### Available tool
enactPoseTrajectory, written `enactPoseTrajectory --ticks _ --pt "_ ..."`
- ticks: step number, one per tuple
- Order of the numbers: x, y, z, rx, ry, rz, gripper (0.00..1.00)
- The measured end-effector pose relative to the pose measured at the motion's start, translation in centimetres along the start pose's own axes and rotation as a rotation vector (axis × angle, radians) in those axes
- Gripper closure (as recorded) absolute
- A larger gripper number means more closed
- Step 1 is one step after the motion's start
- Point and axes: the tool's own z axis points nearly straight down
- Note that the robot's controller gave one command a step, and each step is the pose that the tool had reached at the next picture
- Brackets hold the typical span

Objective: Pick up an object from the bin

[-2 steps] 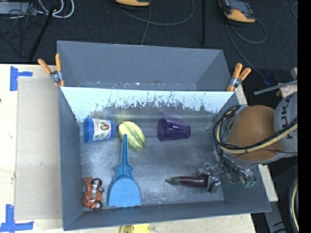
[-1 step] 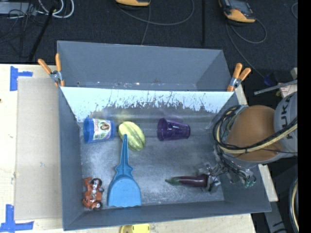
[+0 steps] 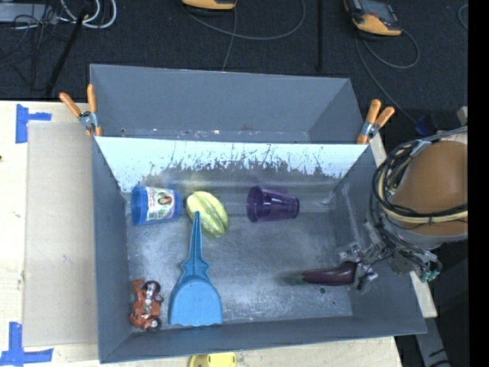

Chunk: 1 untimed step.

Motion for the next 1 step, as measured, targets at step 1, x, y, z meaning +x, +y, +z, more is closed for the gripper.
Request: enactPoseTrajectory --ticks 1 --pt "-0.01 0.01 0.0 0.0 0.0 -0.001 1.0"
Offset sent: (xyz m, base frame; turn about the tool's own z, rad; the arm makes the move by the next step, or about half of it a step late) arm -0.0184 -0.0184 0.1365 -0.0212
